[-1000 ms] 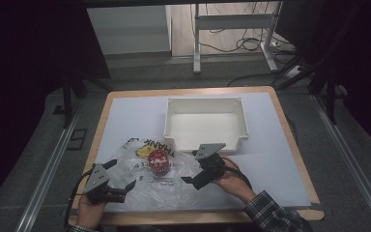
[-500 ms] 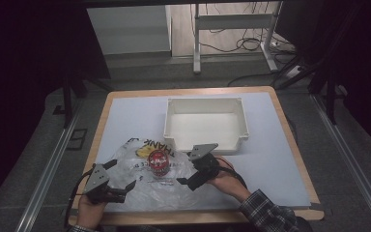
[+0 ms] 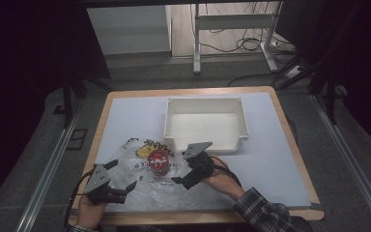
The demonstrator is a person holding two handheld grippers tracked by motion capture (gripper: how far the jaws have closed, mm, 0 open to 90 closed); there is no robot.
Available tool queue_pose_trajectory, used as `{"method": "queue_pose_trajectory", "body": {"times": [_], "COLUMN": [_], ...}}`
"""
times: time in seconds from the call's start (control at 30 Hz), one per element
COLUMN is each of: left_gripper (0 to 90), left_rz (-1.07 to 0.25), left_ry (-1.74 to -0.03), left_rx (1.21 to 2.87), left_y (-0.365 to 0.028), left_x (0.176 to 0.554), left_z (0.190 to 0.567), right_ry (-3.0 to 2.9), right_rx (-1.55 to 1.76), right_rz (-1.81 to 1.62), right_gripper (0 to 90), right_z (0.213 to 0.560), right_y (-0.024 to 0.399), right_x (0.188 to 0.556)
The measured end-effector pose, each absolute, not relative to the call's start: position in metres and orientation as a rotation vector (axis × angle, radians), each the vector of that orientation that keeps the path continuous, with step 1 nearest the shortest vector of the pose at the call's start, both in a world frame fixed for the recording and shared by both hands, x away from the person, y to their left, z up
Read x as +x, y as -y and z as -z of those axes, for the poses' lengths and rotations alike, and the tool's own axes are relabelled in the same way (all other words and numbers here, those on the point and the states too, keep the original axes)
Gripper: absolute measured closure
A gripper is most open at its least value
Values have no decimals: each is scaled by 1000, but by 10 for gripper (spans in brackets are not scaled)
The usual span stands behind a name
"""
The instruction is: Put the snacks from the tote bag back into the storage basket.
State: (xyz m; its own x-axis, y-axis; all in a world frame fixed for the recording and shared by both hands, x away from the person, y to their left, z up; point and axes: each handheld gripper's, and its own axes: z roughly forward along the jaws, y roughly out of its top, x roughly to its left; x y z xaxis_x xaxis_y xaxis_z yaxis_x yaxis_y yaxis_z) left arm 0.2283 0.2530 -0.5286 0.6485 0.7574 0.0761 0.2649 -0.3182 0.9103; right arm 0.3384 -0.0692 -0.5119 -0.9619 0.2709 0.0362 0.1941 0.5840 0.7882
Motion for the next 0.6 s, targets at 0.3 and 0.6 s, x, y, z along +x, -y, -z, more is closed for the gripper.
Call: {"method": "queue_pose_trajectory", "body": {"times": [0.3, 0.6], "left_gripper": [8, 8], "left_rz": [-625, -627], "left_ry": [-808, -809], "left_rx": [1879, 1877], "left_y": [-253, -253], "left_x": [228, 228], "left_z": [529, 528], "right_ry": [-2708, -2731], "right_rx": [382, 379], "right_rz": [-1344, -1317], "right_gripper": [0, 0], "right_z": [513, 514], "right_y": [62, 53], "right_x": [342, 344]}}
